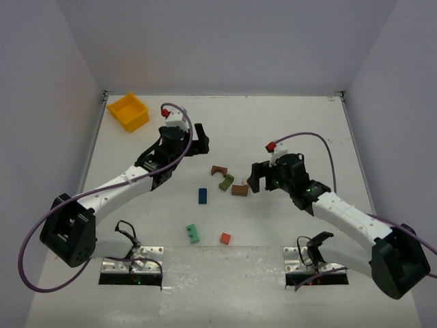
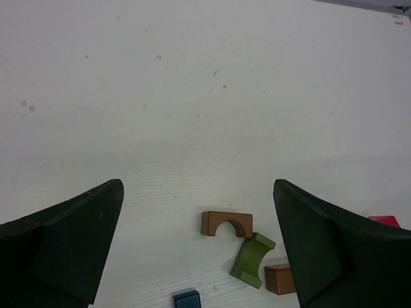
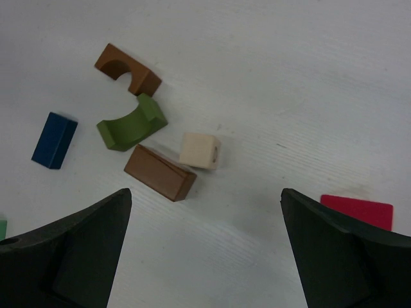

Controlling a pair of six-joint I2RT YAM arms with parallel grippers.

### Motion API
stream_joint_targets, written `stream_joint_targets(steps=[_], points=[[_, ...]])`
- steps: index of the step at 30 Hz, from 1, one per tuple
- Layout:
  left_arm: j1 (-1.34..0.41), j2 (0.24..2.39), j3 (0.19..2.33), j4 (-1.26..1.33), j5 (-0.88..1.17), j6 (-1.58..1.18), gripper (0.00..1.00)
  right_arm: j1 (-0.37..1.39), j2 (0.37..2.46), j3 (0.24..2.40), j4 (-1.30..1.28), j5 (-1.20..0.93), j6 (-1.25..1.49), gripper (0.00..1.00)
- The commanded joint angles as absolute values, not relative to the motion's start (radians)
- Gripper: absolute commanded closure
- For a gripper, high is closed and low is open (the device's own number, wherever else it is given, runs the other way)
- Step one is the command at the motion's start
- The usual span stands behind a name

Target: Build the wood block tower

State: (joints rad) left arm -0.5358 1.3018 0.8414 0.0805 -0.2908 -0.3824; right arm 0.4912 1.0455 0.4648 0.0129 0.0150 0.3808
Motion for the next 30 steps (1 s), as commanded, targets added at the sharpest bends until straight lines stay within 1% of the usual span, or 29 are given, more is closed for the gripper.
stream_joint_targets(steps=[1,4,12,17,21,27,30], points=[[-0.519,1.276,0.804,0.164,-0.265,-0.371,0.0,0.555,1.116,0.544,0.05,0.005,0.296,0.01],[-0.509,1.275,0.785,0.182,-0.249,-0.379,0.0,0.604,1.158,0.535,0.086,0.02,0.31,0.01],[-0.485,1.272,0.739,0.223,-0.245,-0.38,0.0,0.772,1.177,0.531,0.114,0.185,0.298,0.01],[-0.477,1.256,0.719,0.242,-0.251,-0.384,0.0,0.82,1.18,0.538,0.141,0.16,0.27,0.01],[-0.464,1.228,0.701,0.243,-0.276,-0.4,0.0,0.916,1.19,0.523,0.204,0.178,0.217,0.01],[-0.453,1.175,0.673,0.237,-0.334,-0.432,0.0,1.09,1.297,0.573,0.209,0.207,0.205,0.01],[-0.449,1.152,0.661,0.225,-0.361,-0.45,0.0,1.152,1.369,0.599,0.238,0.187,0.222,0.01]])
